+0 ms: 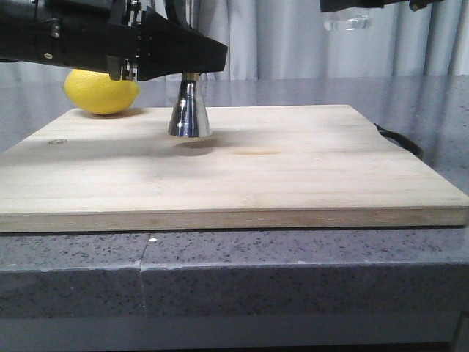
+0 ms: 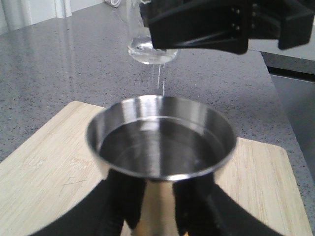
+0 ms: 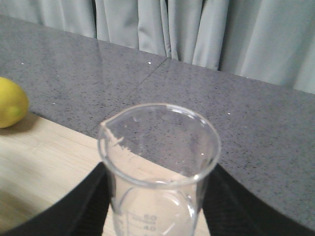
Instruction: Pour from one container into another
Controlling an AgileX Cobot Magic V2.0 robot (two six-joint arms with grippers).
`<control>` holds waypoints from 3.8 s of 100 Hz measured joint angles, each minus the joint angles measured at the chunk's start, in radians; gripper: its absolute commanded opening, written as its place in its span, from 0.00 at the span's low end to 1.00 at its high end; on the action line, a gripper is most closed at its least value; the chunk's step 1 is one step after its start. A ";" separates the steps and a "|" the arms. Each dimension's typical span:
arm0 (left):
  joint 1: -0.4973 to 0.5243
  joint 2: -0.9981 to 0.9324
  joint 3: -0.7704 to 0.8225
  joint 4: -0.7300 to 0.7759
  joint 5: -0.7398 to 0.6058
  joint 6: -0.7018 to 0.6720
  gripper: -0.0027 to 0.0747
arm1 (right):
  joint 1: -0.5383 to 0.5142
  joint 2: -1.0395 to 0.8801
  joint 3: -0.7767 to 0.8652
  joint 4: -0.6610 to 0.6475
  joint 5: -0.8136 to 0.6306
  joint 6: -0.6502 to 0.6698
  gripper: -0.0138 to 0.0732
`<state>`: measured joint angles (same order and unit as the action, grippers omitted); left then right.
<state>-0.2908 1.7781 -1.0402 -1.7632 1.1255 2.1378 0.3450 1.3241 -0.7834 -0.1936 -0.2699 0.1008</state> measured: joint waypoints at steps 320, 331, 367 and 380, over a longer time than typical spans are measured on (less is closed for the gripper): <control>0.000 0.000 0.000 0.000 0.000 0.000 0.28 | -0.067 -0.558 0.129 0.140 0.715 -0.035 0.82; 0.000 0.000 0.000 0.000 0.000 0.000 0.28 | -0.067 -0.558 0.129 0.140 0.715 -0.035 0.82; 0.000 0.000 0.000 0.000 -0.019 0.098 0.28 | -0.067 -0.558 0.129 0.140 0.715 -0.035 0.82; 0.000 0.000 0.000 0.000 -0.022 0.117 0.28 | -0.067 -0.558 0.129 0.140 0.715 -0.035 0.82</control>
<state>-0.2908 1.7781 -1.0402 -1.7632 1.1038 2.2546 0.2777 0.7659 -0.6541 -0.0531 0.4448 0.0662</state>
